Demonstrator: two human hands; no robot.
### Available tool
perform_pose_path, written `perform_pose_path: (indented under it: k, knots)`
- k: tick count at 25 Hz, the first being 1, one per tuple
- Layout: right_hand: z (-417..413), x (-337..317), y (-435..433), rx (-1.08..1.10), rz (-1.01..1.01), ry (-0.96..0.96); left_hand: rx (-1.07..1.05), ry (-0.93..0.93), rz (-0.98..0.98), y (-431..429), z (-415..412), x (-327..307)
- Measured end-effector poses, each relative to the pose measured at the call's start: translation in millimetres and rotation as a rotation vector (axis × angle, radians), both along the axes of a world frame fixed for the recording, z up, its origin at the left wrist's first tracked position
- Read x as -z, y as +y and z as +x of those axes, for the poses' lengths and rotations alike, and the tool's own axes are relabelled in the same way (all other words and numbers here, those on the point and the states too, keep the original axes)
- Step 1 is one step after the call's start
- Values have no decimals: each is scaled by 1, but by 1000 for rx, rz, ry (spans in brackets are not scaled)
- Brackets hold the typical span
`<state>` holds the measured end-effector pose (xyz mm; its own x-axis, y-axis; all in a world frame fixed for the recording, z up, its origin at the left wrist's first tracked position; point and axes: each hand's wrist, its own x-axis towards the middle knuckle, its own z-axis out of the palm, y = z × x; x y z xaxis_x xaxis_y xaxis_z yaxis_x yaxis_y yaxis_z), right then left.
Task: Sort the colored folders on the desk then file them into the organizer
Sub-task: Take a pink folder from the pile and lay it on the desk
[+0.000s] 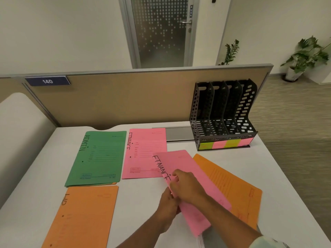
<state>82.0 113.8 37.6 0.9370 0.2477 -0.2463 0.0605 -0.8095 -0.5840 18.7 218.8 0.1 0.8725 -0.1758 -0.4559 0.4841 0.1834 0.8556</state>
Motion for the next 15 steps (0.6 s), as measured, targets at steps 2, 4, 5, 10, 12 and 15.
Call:
perform_pose_path:
  k: [2,4,5,10,12,15]
  knots:
    - [4,9,-3,26,42,19,-84,50,-7,19,3,2]
    - [7,18,-9,87,36,10,-142,82,10,42,6,5]
    - [9,24,-12,131,44,13,-167,85,15,54,6,4]
    - [18,45,-20,328,41,44,-322,114,49,112,23,7]
    - [23,54,-15,374,99,39,-380,127,41,134,36,9]
    - [33,61,0,459,366,120,-445,143,45,164,59,8]
